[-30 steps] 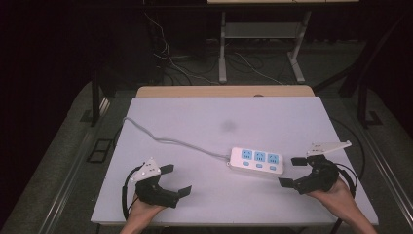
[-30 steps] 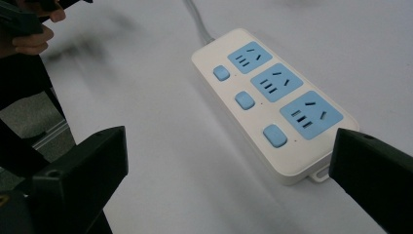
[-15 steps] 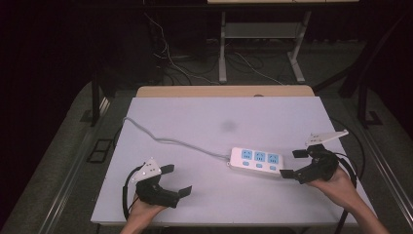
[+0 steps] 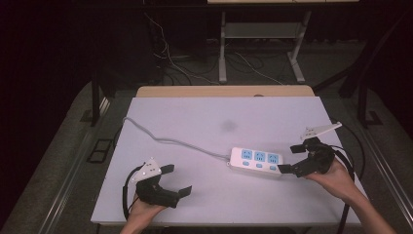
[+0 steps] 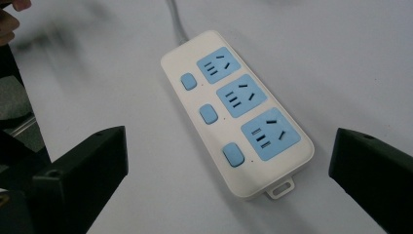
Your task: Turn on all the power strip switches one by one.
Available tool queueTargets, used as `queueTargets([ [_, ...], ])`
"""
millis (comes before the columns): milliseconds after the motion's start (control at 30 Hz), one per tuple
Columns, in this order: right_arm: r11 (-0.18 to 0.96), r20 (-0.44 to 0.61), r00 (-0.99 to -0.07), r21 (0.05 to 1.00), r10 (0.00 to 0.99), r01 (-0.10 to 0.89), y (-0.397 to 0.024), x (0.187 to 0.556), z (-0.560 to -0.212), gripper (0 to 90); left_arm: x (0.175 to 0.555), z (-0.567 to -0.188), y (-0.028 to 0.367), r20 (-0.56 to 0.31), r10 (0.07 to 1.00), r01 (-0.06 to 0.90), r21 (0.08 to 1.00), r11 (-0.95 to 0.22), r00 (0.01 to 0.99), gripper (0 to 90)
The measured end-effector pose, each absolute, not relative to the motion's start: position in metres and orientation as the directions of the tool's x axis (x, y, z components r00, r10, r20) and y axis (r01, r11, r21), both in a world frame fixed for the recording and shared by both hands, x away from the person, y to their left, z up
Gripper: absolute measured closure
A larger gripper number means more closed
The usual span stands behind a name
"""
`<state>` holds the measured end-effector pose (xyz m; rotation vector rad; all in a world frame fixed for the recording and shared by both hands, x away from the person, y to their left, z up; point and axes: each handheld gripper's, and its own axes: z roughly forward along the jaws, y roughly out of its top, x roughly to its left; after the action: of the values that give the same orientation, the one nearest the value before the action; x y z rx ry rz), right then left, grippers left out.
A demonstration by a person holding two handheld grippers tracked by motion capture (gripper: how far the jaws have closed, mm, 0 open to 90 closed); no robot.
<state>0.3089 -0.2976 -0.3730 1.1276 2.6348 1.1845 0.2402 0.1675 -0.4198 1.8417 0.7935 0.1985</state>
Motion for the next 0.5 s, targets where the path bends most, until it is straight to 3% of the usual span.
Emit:
queueTargets([
  [100, 0.457, 0.238, -0.743, 0.661, 0.625, 0.596, -0.2964, 0.3111, -0.3722, 7.0, 0.2402, -0.4200, 0.1674, -0.228, 0.603, 0.427, 0.880, -0.208, 0.765, 0.0],
  [200, 0.468, 0.232, -0.752, 0.660, 0.618, 0.588, -0.2950, 0.3132, -0.3721, 7.0, 0.2405, -0.4200, 0.1672, -0.230, 0.603, 0.428, 0.880, -0.207, 0.764, 0.0],
  [267, 0.477, 0.237, -0.759, 0.655, 0.607, 0.586, -0.2949, 0.3142, -0.3719, 16.4, 0.2404, -0.4198, 0.1673, -0.229, 0.602, 0.427, 0.880, -0.208, 0.765, 0.0],
  [333, 0.483, 0.239, -0.767, 0.656, 0.595, 0.580, -0.2944, 0.3152, -0.3719, 17.2, 0.2403, -0.4198, 0.1673, -0.227, 0.602, 0.426, 0.881, -0.209, 0.765, 0.0],
  [500, 0.501, 0.251, -0.783, 0.649, 0.569, 0.573, -0.2935, 0.3175, -0.3714, 33.6, 0.2405, -0.4197, 0.1679, -0.226, 0.604, 0.423, 0.882, -0.206, 0.765, 0.0],
])
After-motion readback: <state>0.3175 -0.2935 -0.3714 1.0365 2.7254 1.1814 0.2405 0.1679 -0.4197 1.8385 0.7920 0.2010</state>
